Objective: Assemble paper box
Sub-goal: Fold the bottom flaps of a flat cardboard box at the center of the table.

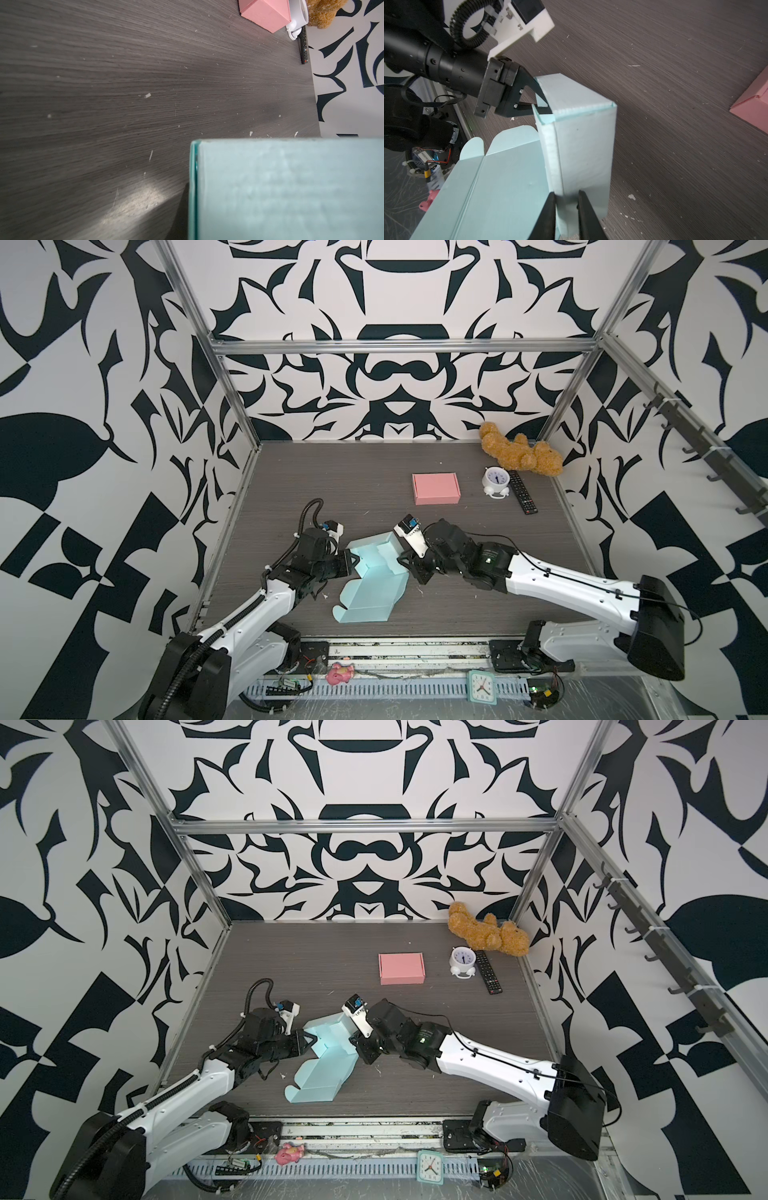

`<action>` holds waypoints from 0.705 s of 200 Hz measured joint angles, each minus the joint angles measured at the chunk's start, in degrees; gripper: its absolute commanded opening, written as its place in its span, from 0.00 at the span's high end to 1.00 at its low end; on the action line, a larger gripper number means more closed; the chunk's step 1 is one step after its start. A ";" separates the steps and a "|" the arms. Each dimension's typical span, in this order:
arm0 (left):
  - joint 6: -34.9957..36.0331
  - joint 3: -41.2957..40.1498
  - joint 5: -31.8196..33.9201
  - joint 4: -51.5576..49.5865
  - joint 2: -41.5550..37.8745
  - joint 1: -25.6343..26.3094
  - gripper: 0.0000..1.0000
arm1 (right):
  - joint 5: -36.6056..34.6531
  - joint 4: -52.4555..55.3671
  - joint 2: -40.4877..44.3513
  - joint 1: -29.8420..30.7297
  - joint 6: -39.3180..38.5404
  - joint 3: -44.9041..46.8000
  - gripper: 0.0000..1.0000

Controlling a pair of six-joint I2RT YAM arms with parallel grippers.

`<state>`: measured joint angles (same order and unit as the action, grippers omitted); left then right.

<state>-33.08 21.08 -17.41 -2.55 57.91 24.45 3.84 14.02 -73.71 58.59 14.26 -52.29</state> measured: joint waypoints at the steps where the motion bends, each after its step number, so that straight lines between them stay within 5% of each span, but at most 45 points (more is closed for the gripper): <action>1: 0.00 -0.02 0.04 -0.02 0.00 0.00 0.96 | -0.09 0.07 -0.13 0.09 0.00 -0.09 0.77; 141: -5.40 -0.02 15.87 -6.54 -5.25 6.10 0.97 | -13.86 8.48 -11.65 4.96 2.78 -10.05 0.69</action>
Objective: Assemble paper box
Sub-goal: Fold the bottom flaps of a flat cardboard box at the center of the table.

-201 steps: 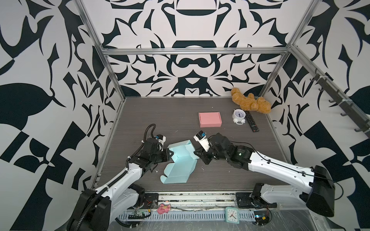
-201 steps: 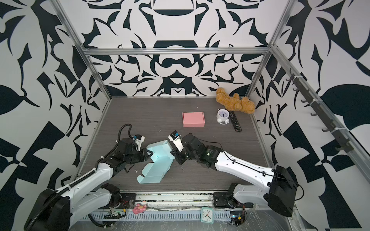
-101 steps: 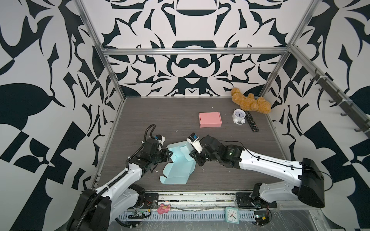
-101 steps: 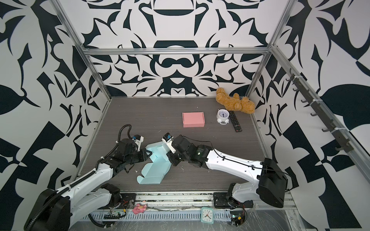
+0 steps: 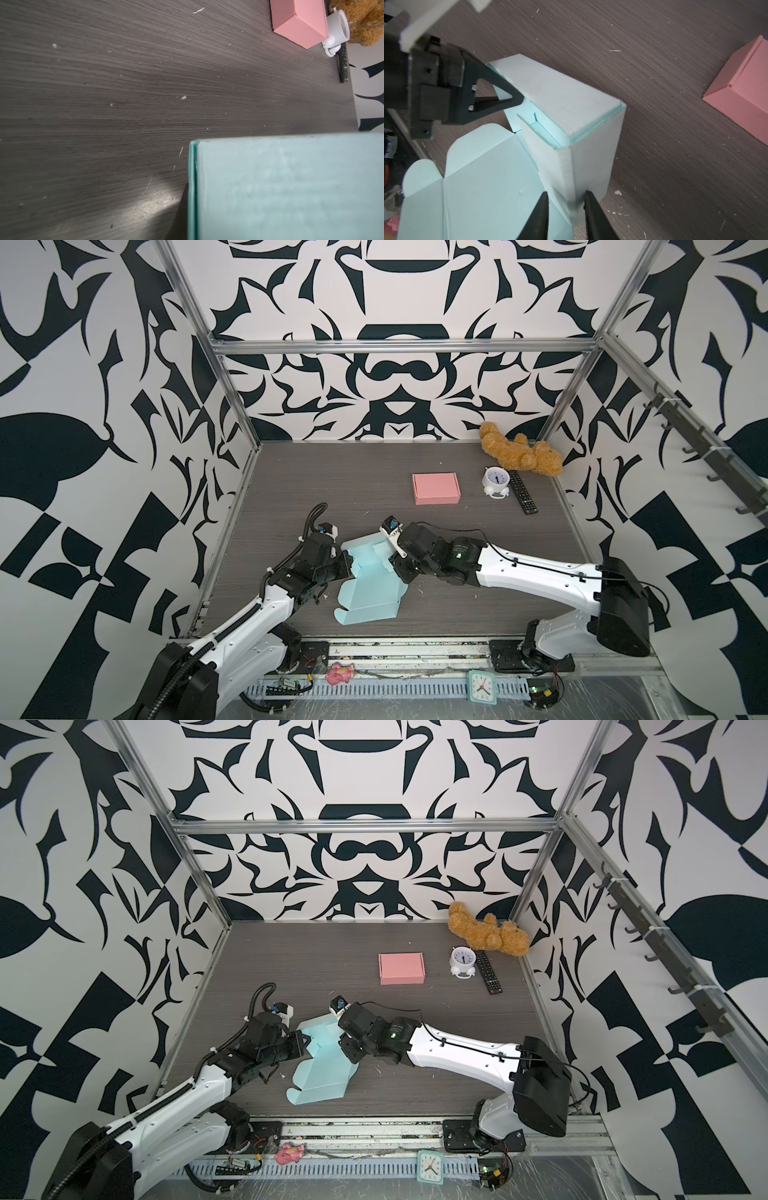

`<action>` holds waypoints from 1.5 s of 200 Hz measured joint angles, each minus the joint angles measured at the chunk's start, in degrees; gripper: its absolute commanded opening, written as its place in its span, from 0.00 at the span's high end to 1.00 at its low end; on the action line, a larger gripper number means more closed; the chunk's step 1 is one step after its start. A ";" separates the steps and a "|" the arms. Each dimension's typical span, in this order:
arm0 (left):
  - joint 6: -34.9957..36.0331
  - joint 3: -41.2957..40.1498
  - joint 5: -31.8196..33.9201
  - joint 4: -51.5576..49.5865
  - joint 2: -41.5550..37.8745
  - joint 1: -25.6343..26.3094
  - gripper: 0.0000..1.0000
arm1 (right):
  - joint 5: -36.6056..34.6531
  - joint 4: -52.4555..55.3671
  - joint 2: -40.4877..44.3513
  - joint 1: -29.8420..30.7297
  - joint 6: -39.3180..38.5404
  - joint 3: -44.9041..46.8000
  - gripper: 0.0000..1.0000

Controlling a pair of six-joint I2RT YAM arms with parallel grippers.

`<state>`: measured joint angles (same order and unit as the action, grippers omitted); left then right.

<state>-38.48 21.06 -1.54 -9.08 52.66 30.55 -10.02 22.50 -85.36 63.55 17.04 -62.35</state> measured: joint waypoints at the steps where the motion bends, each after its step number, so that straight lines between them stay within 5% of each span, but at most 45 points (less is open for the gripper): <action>1: -0.04 0.00 0.09 -0.04 -0.04 0.02 0.97 | -0.11 0.02 -0.04 0.04 0.00 -0.07 0.69; 133: -3.52 0.48 4.63 -2.97 -0.81 4.57 0.97 | -21.99 8.90 -9.70 6.91 -1.22 -9.27 0.69; 300: -9.18 1.60 8.63 -2.32 0.44 8.59 0.96 | -38.10 11.45 -15.96 8.55 -2.16 -13.46 0.82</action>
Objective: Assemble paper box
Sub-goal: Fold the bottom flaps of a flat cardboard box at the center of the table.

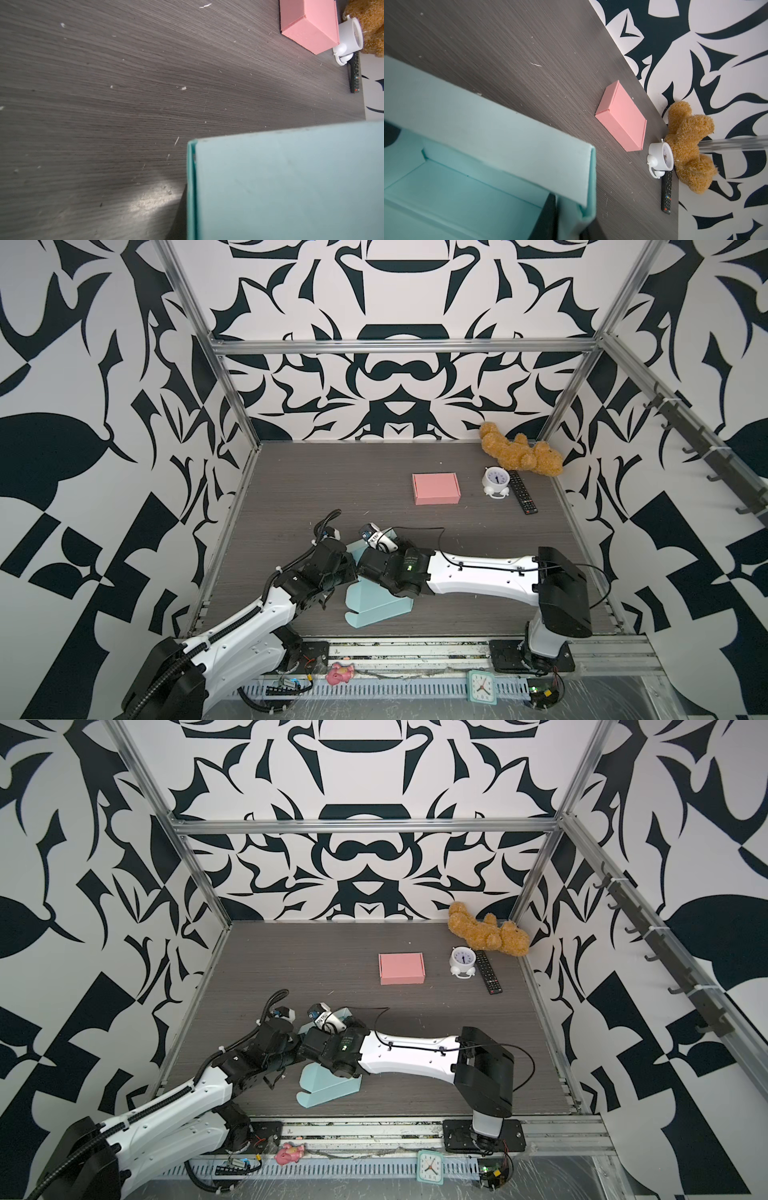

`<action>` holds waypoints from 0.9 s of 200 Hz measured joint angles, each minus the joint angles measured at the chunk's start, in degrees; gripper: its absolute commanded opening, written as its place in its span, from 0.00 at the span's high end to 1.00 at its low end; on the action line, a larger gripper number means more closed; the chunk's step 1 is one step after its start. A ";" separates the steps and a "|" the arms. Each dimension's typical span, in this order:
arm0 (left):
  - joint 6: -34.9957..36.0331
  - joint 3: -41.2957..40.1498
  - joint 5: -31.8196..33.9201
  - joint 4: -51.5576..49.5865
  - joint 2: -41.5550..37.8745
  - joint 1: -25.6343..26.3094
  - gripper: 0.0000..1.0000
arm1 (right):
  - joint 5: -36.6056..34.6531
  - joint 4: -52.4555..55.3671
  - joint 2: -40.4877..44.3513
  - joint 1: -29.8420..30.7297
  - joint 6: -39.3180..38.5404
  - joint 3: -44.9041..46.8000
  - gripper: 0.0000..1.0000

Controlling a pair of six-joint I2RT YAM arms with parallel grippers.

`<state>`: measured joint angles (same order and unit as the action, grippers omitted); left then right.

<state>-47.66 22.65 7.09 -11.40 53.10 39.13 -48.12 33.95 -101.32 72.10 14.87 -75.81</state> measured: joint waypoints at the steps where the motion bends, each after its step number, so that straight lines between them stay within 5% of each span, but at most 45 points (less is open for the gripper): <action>1: -0.04 0.00 0.00 0.00 0.00 0.00 0.96 | -0.09 -0.02 -0.02 0.00 0.07 0.00 0.82; 41: -0.81 0.00 0.42 0.07 -0.17 0.15 0.97 | -1.18 -0.61 -0.57 0.00 -0.02 -0.24 0.78; 150: -2.69 0.00 0.52 0.90 -0.48 0.37 0.97 | -4.44 -2.91 -2.29 -1.03 1.51 -1.53 0.94; 180: -3.30 0.00 0.68 0.85 -0.50 0.37 0.97 | -5.07 -2.97 -2.86 -1.03 1.79 -1.99 0.90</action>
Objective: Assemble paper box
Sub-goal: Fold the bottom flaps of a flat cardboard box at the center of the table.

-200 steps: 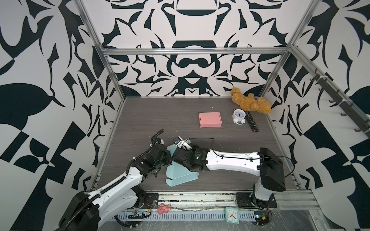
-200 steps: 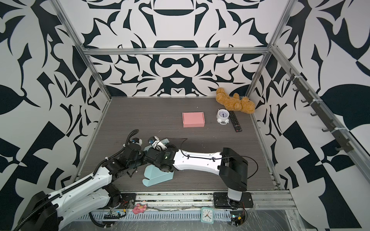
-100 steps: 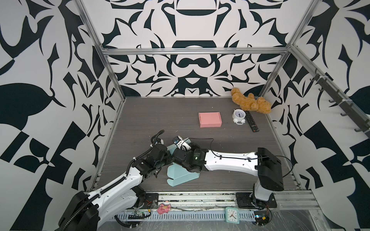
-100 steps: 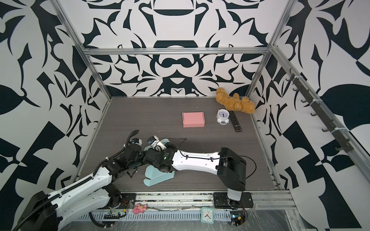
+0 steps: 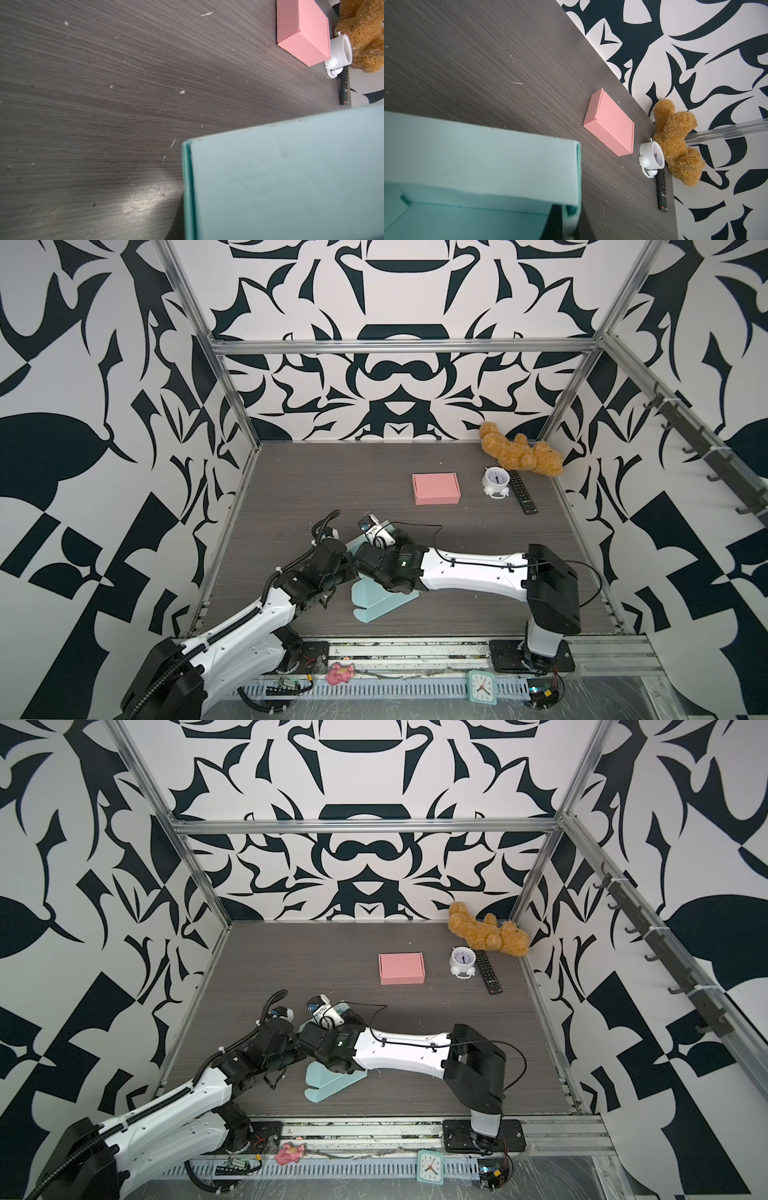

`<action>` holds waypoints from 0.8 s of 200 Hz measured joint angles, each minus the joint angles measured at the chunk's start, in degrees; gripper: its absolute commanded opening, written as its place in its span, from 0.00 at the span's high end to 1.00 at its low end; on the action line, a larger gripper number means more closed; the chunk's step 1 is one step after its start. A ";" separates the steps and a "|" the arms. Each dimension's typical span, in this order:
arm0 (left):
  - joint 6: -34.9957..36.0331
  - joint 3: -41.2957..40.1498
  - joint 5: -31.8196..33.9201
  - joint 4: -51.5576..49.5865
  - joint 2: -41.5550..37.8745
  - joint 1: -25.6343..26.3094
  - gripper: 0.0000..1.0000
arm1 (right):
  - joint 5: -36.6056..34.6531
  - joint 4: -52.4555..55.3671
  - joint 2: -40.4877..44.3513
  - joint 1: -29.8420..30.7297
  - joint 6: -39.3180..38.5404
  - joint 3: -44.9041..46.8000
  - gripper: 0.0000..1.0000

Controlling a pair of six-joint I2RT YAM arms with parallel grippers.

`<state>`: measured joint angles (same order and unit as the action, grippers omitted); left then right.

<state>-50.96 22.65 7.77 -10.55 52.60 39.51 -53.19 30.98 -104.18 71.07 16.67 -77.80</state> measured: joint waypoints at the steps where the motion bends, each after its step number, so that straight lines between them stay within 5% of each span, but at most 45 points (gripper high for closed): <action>1: -0.02 0.00 0.02 0.02 0.00 0.00 0.97 | 0.00 0.00 0.00 0.00 0.00 0.00 0.89; 51: 0.61 0.00 -0.04 0.15 -0.33 0.15 0.97 | -0.07 0.92 -0.04 0.00 -1.31 0.39 0.82; 128: 0.15 -0.02 -0.04 -0.22 -0.87 0.26 0.97 | -0.72 -2.29 0.00 -0.59 0.00 0.96 1.00; 160: -0.09 -0.02 -0.07 -0.11 -0.96 0.26 0.97 | -1.11 -2.27 -0.02 -0.57 -0.02 0.70 1.00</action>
<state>-51.05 22.63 7.70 -10.66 51.64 39.77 -54.30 28.71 -104.20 70.50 16.64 -77.10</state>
